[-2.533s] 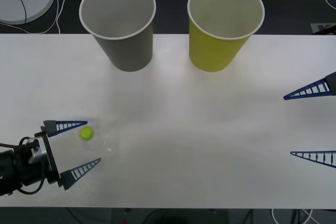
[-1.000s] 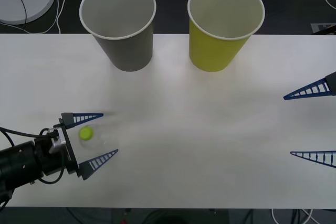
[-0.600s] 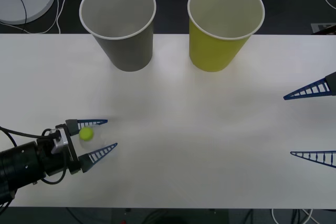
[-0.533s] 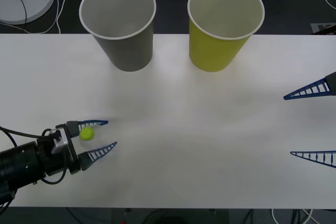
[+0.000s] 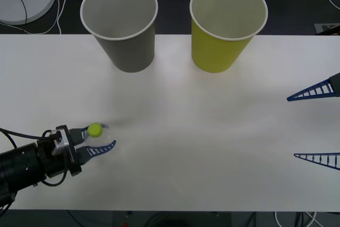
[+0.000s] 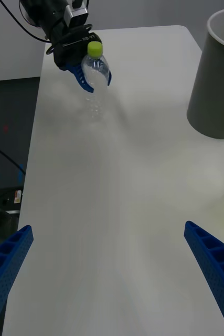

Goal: Put the can into the green bin and the plastic bottle into the gray bin

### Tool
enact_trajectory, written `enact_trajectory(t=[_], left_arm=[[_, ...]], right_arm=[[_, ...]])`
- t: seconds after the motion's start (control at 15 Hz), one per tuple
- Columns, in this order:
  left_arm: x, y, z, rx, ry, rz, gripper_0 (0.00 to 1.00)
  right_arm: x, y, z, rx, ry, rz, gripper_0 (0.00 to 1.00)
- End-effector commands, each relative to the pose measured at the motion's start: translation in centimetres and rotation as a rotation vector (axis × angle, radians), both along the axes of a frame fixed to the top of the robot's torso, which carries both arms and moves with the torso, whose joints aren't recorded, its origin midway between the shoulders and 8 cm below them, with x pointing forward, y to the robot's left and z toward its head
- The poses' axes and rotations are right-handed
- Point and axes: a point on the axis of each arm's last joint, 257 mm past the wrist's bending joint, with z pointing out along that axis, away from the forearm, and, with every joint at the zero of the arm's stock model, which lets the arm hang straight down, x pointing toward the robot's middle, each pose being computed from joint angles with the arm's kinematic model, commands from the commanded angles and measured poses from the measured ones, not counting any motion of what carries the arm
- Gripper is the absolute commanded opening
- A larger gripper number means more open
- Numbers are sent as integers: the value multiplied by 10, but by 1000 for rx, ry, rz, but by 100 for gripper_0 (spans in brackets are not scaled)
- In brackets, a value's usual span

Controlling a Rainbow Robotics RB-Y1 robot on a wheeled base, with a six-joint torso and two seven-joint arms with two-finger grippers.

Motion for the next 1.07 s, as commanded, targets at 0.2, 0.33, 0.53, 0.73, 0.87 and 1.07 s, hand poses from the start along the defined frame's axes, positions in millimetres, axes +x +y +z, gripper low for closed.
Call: enact_trajectory(t=[0.2, 0.33, 0.53, 0.73, 0.87, 1.07], left_arm=[[-3, 1, 11, -10, 6, 4, 0], [-6, 5, 20, 17, 21, 20, 0], [-13, 8, 38, 46, 39, 61, 0], [-22, 10, 56, 50, 66, 85, 0], [-27, 14, 67, 46, 86, 94, 0], [-30, 19, 84, 35, 106, 119, 0]], right_arm=[[0, 0, 0, 0, 0, 0, 100], [0, 0, 0, 0, 0, 0, 100], [0, 0, 0, 0, 0, 0, 100], [0, 0, 0, 0, 0, 0, 100], [0, 0, 0, 0, 0, 0, 100], [0, 0, 0, 0, 0, 0, 100]])
